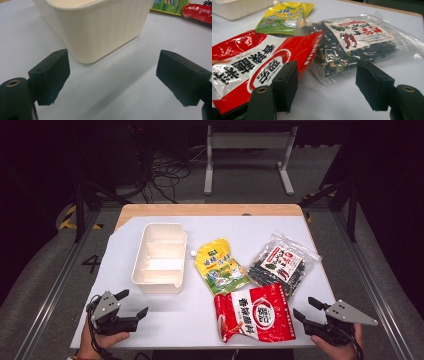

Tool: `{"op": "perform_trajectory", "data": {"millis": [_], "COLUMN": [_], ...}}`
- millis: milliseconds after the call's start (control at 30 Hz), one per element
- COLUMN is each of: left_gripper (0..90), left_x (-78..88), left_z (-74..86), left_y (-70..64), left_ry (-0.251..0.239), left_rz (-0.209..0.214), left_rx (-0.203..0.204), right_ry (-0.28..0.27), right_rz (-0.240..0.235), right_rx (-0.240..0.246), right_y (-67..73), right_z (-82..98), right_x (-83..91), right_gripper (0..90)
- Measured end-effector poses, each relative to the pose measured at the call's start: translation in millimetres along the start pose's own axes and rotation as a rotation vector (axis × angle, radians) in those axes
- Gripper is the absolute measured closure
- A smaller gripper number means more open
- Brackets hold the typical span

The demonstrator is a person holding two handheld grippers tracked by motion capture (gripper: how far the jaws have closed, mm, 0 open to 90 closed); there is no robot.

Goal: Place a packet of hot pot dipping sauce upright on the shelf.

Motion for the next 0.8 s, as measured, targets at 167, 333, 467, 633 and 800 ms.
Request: {"op": "perform_trajectory", "data": {"millis": [167,333,467,633,800], "left_gripper": [12.2,14.4,14.5,14.5,14.3], "left_x": [-7.9,-12.2,-14.7,-17.9,-21.3], "left_z": [1.3,0.6,-0.6,1.3,2.6], "left_y": [-3.0,-6.7,-11.0,-16.2,-20.5], "left_ry": [0.028,0.040,0.045,0.064,0.083], "left_rz": [0.002,0.021,0.035,0.046,0.062], "left_rx": [-0.017,-0.040,-0.056,-0.076,-0.088], "right_ry": [0.035,0.062,0.054,0.082,0.169], "right_rz": [-0.030,-0.073,-0.089,-0.147,-0.177], "right_rx": [-0.032,-0.032,-0.034,-0.036,-0.042], "right_y": [1.1,11.8,20.2,37.3,45.5], "right_z": [5.9,8.4,5.9,8.9,26.1], "right_x": [-1.6,-4.4,-2.3,-6.3,-18.9], "right_gripper": [29.3,24.8,24.4,23.7,23.4]}}
Point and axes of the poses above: each handheld gripper's, and its own axes: x roughly backward along the jaws, z roughly out of its underside, y roughly to its left, the point moved 9 cm from there along -x, roughly forward along the jaws, and after that the axes turned 7 degrees about -y, right-handed, at the moved point
